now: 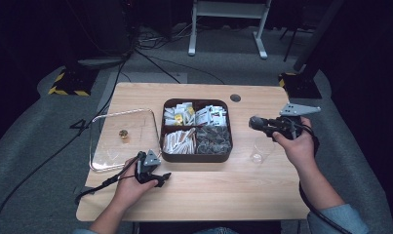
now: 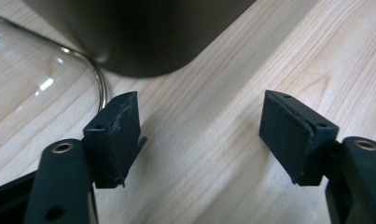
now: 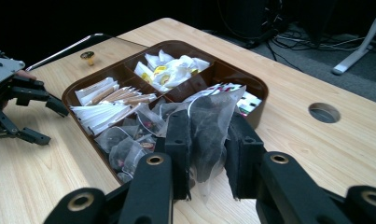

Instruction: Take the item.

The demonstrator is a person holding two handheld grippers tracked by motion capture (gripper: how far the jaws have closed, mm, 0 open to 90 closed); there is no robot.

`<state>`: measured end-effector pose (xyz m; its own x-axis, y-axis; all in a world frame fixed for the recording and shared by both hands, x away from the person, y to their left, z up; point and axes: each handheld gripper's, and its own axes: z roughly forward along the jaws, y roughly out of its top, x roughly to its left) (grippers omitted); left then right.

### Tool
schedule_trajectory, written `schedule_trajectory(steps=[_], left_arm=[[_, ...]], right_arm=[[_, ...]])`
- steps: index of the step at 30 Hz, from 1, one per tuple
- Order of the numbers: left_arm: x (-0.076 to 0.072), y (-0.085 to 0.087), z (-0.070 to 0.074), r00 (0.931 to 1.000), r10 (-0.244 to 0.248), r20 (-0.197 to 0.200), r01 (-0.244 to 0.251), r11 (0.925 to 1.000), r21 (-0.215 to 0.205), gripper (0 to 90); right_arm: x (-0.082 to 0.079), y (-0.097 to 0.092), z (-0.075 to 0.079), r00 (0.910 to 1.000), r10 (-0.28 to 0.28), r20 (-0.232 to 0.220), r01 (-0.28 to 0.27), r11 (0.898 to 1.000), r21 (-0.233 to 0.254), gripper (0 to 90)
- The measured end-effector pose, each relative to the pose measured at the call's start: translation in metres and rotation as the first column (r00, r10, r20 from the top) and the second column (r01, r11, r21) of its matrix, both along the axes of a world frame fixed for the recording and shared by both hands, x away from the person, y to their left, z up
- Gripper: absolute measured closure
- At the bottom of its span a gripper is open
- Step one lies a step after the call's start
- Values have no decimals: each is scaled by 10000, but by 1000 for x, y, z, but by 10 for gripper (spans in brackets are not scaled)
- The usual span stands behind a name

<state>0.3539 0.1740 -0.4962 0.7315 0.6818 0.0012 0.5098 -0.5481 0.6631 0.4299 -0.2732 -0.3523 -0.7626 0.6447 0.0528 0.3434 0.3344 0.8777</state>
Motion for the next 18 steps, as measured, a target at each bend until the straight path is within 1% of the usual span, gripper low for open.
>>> schedule_trajectory(steps=[4, 7, 9, 11, 14, 15, 18], left_arm=[[-2, 0, -1, 10000, -68, 33, 68, 10000, -28, 303], [-3, 0, -2, 10000, -84, -14, 84, 9999, -149, 298], [-4, 1, -3, 9999, -72, -73, 70, 9996, -259, 286], [-4, 2, -4, 10000, -29, 16, 30, 9995, -330, 276], [-4, 3, -5, 9999, -92, 123, 97, 9992, -395, 268], [-5, 3, -6, 9999, -59, 125, 65, 9989, -467, 264], [-5, 4, -6, 9998, -65, 163, 73, 9987, -498, 260]], right_arm=[[-2, -10, 3, 9999, -140, 31, 140, 9999, -26, 734], [-2, -15, 5, 9997, -236, 20, 236, 9996, -134, 734], [-3, -18, 6, 9998, -205, -8, 205, 9996, -182, 734], [-3, -21, 7, 9997, -243, -68, 240, 9991, -335, 734], [-5, -26, 7, 9993, -352, -119, 345, 9979, -547, 734], [-5, -27, 6, 9992, -372, -147, 362, 9975, -611, 734], [-7, -32, 1, 9983, -524, -255, 502, 9954, -810, 734]])
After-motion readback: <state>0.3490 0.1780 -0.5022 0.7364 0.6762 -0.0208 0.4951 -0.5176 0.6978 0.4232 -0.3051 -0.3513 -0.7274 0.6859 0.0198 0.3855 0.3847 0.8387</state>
